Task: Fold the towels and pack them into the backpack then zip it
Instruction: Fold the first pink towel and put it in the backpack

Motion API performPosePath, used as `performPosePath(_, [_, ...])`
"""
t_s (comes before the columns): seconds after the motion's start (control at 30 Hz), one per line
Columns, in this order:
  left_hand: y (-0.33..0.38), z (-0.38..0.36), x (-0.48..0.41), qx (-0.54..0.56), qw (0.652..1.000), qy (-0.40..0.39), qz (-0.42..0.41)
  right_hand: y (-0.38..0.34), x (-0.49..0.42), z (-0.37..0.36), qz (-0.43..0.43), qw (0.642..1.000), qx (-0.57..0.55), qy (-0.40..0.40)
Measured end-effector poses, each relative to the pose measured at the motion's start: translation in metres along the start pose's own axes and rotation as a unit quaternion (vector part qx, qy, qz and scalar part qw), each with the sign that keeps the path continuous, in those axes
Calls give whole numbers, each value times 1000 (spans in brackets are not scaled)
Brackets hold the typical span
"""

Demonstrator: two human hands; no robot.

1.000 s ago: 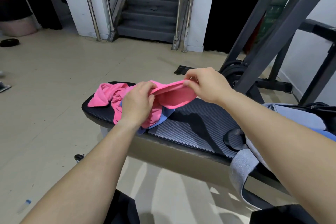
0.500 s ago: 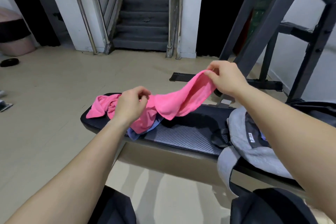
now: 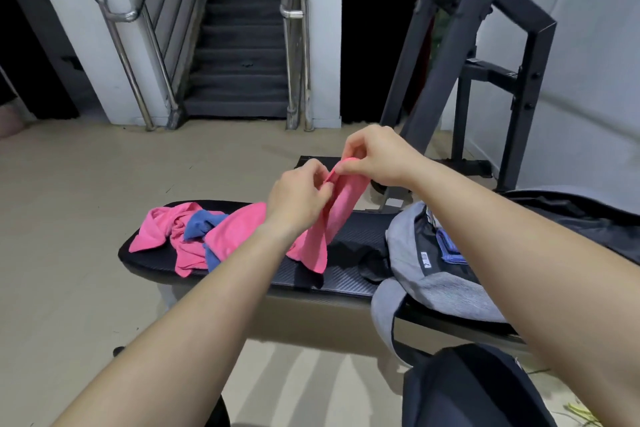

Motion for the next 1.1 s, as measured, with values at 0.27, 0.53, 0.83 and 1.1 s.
performPosePath(0.27, [-19, 30, 0, -45, 999, -19, 12, 9, 12, 58, -22, 989, 99, 107])
performPosePath(0.53, [-4, 108, -15, -69, 997, 31, -28, 5, 26, 117, -105, 959, 188, 185])
performPosePath(0.83, [83, 224, -53, -84, 982, 145, -84, -25, 32, 189, -93, 940, 218, 246])
performPosePath(1.1, [84, 221, -53, -88, 984, 140, -71, -17, 33, 180, -139, 941, 226, 211])
Point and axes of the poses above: each hand's wrist, its own x-axis away from the middle knuckle, its own z-axis out of the back of the hand, y = z × x, the point moved 9 cm from there along -x, towards the middle knuckle, and after that the axes turned 7 degrees about x, right-handed, at the moved point
